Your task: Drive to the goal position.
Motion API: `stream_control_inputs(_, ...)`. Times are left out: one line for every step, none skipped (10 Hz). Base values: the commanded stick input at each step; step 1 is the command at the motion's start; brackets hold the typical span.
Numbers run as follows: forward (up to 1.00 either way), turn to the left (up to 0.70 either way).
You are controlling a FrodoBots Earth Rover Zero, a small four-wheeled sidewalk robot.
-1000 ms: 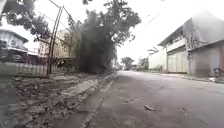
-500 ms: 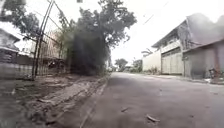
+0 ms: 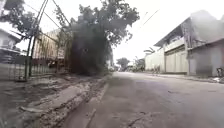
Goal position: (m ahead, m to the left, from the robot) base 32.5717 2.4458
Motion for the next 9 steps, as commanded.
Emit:
stream_control_inputs(0.70,0.00)
stream_control_inputs(0.70,-0.02)
stream_control_inputs(0.70,-0.21)
stream_control_inputs(0.70,-0.29)
stream_control_inputs(0.70,-0.12)
stream_control_inputs(0.70,0.00)
stream_control_inputs(0.70,0.00)
stream_control_inputs(0.70,-0.06)
stream_control_inputs(0.70,-0.21)
